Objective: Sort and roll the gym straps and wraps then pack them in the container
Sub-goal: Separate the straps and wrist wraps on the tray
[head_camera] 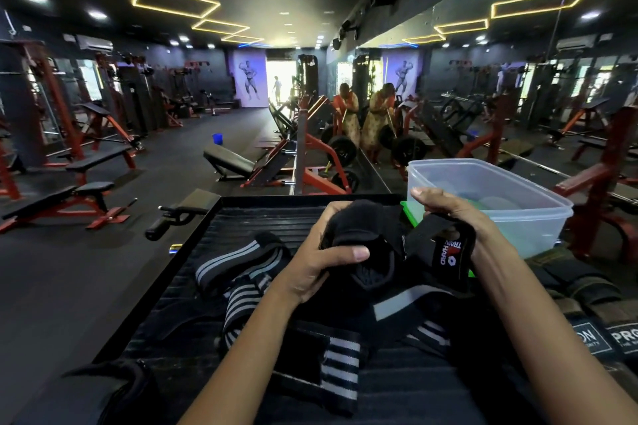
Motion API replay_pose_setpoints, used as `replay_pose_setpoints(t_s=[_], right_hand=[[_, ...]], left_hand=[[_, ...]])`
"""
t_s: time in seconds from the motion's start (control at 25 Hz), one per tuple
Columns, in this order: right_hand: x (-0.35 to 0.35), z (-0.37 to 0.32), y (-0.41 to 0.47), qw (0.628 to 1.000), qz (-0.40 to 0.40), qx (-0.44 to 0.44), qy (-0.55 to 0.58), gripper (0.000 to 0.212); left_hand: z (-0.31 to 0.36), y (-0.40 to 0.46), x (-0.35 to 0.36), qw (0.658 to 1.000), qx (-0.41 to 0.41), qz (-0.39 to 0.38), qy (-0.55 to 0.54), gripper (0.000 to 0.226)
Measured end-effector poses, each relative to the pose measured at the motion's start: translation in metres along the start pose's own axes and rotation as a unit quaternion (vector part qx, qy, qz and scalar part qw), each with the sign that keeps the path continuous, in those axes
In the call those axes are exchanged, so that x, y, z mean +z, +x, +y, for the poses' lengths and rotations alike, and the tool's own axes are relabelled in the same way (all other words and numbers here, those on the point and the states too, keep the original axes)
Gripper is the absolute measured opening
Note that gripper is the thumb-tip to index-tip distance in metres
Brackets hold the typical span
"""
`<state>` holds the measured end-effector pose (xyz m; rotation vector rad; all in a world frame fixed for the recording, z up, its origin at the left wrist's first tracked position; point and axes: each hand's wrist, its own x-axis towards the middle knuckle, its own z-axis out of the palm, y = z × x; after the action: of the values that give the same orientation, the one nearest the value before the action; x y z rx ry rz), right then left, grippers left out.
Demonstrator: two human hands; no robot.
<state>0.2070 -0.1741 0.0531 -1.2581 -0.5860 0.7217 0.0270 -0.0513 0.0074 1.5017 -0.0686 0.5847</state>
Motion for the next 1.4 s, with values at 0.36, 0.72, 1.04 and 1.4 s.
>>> replay_pose_setpoints(t_s=[0.36,0.72,1.04,1.4], right_hand=[[0.010,0.008,0.000,0.954,-0.035,-0.258,-0.149,0.014],[0.008,0.019,0.005,0.922,-0.221,-0.202,-0.246,0.025],[-0.003,-0.005,-0.006,0.841,-0.301,-0.103,-0.439,0.034],[0.016,-0.007,-0.018,0.860,-0.231,-0.116,-0.439,0.031]], left_hand=[[-0.001,0.006,0.007,0.915,0.005,0.020,0.402,0.071],[-0.011,0.006,0.008,0.777,0.028,0.028,0.628,0.086],[-0.016,0.010,0.015,0.742,0.027,-0.027,0.670,0.096],[-0.022,0.008,0.018,0.741,0.014,-0.010,0.671,0.091]])
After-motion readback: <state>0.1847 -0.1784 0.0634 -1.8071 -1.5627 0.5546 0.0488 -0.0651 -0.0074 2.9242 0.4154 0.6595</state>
